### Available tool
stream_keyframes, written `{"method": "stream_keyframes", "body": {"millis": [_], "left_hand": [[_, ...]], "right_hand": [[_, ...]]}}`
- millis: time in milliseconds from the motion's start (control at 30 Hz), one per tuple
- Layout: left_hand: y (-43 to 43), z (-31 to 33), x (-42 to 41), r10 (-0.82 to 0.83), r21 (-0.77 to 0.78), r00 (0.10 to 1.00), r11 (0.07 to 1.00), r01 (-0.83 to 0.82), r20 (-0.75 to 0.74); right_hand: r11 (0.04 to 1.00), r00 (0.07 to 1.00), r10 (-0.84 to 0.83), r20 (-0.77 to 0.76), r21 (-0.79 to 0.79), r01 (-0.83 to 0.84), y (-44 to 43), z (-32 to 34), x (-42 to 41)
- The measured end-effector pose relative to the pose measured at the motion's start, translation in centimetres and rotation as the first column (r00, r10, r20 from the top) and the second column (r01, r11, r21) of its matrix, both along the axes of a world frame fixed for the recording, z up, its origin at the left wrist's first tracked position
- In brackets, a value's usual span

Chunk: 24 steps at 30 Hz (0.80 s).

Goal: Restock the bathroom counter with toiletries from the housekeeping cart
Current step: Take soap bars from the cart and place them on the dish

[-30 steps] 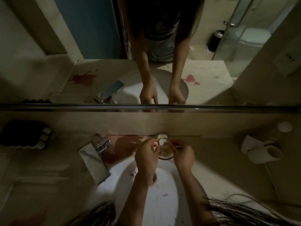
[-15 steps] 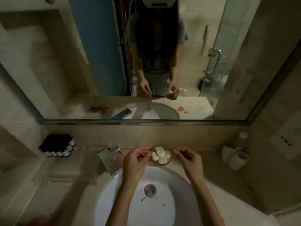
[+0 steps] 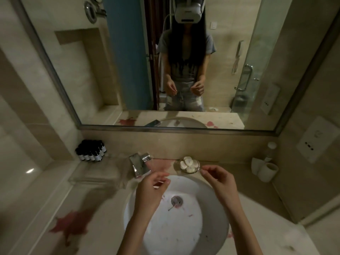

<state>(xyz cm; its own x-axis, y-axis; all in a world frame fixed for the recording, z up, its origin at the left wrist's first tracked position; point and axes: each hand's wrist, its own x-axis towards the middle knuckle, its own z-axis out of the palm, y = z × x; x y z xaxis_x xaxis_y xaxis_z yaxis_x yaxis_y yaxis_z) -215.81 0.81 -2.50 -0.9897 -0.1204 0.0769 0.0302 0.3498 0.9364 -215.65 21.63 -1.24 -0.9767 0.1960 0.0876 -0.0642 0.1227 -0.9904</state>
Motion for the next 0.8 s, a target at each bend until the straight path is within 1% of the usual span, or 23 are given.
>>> {"method": "stream_keyframes", "body": {"millis": [100, 233, 267, 300, 367, 400, 467, 567, 667, 700, 733, 800], "left_hand": [[-1.3, -0.4, 2.3, 0.019, -0.167, 1.0, 0.986, -0.014, 0.025], [-2.6, -0.9, 5.2, 0.088, -0.367, 0.993, 0.929, -0.053, 0.08], [-2.9, -0.8, 6.1, 0.105, -0.419, 0.991, 0.906, -0.059, 0.087], [-3.2, -0.8, 7.0, 0.124, -0.457, 0.987, 0.887, -0.065, 0.101], [-3.9, -0.7, 8.9, 0.187, -0.497, 0.975, 0.862, -0.104, 0.121], [-4.2, -0.8, 9.9, 0.23, -0.506, 0.965, 0.851, -0.138, 0.124], [-4.6, -0.9, 12.2, 0.316, -0.514, 0.94, 0.831, -0.211, 0.125], [-5.1, -1.1, 16.5, 0.452, -0.564, 0.883, 0.765, -0.31, 0.128], [-4.9, -1.8, 22.1, 0.577, -0.578, 0.798, 0.716, -0.392, 0.173], [-4.7, -2.1, 24.3, 0.619, -0.588, 0.765, 0.69, -0.421, 0.178], [-4.3, -2.3, 26.6, 0.666, -0.617, 0.723, 0.651, -0.443, 0.183], [-3.7, -2.8, 31.3, 0.764, -0.656, 0.609, 0.574, -0.49, 0.214]], "right_hand": [[0.981, 0.996, 0.086, 0.04, 0.172, -0.091, -1.4, -0.4, 1.5], [0.9, 0.972, 0.225, 0.062, 0.368, -0.232, -3.3, -0.3, 3.1], [0.863, 0.964, 0.259, 0.066, 0.433, -0.262, -3.8, -0.1, 3.5], [0.804, 0.953, 0.295, 0.07, 0.521, -0.288, -4.3, 0.2, 4.0], [0.651, 0.923, 0.373, 0.091, 0.684, -0.33, -5.2, 0.5, 4.7], [0.603, 0.905, 0.414, 0.101, 0.714, -0.356, -5.7, 0.4, 4.9], [0.543, 0.861, 0.494, 0.124, 0.729, -0.417, -6.9, 0.0, 5.4], [0.404, 0.768, 0.624, 0.145, 0.781, -0.475, -8.8, -0.4, 6.9], [0.265, 0.643, 0.748, 0.167, 0.813, -0.518, -10.4, -1.1, 9.9], [0.231, 0.601, 0.782, 0.167, 0.817, -0.528, -10.9, -1.4, 11.2], [0.192, 0.552, 0.816, 0.173, 0.819, -0.54, -11.5, -1.8, 12.5], [0.09, 0.432, 0.879, 0.204, 0.817, -0.57, -12.9, -2.8, 15.5]]}}
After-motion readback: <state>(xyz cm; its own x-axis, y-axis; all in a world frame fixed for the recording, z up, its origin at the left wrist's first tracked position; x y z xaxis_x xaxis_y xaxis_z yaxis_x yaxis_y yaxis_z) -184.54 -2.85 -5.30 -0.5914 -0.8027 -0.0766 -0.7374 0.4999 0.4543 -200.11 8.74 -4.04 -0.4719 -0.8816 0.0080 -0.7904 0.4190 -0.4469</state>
